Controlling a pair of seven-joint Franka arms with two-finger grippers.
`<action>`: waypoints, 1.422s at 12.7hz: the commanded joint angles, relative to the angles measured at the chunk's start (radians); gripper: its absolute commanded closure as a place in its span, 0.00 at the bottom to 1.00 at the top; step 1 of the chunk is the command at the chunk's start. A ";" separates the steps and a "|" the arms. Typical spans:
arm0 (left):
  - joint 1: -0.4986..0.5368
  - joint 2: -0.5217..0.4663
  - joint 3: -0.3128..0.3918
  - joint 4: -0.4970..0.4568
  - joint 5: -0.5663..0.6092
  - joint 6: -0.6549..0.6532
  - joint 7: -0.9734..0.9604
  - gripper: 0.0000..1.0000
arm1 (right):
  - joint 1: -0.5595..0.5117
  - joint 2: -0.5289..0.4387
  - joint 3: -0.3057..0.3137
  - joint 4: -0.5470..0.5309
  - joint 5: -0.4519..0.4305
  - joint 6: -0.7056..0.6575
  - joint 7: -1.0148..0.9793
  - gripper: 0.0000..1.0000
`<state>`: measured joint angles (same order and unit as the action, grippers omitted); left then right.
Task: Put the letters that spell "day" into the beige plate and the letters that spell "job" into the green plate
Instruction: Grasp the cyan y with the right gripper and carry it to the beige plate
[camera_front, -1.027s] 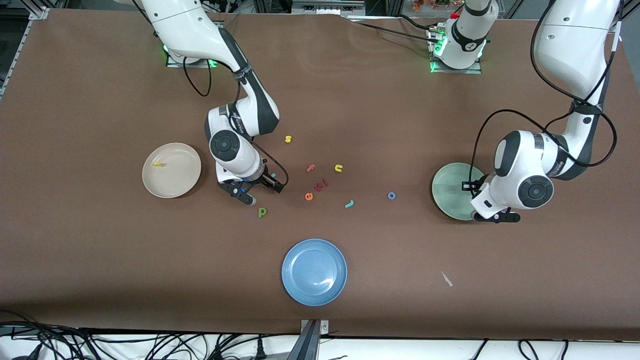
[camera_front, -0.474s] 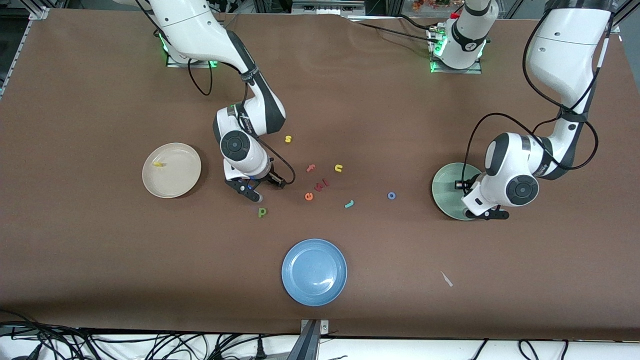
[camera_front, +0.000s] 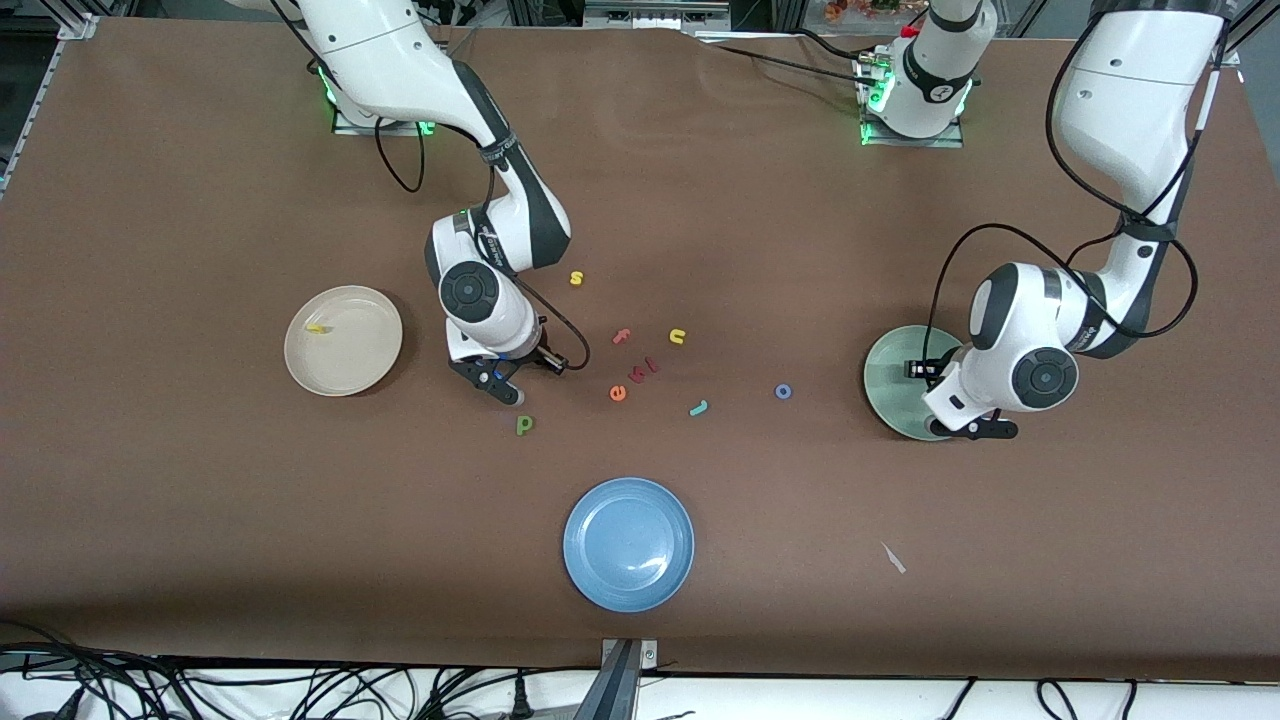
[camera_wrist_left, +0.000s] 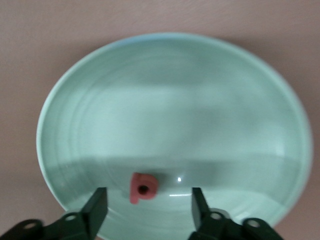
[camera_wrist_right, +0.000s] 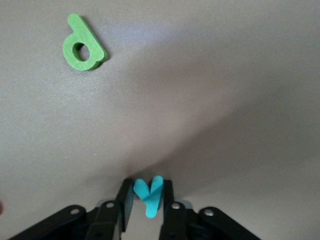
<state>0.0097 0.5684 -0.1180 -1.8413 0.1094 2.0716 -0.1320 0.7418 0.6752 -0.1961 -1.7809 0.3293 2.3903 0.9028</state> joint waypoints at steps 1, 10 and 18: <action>0.000 -0.062 -0.054 0.029 0.007 -0.050 -0.005 0.00 | 0.002 0.017 -0.005 0.021 0.019 -0.002 -0.005 0.99; -0.120 0.010 -0.175 0.188 0.007 -0.016 -0.020 0.00 | -0.088 -0.097 -0.215 0.030 -0.003 -0.396 -0.516 1.00; -0.200 0.123 -0.175 0.165 0.018 0.145 -0.271 0.03 | -0.088 -0.224 -0.433 -0.195 0.002 -0.369 -1.026 0.67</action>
<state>-0.1813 0.6762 -0.2982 -1.6911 0.1094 2.2027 -0.3776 0.6395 0.4860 -0.6270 -1.9283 0.3282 1.9974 -0.0892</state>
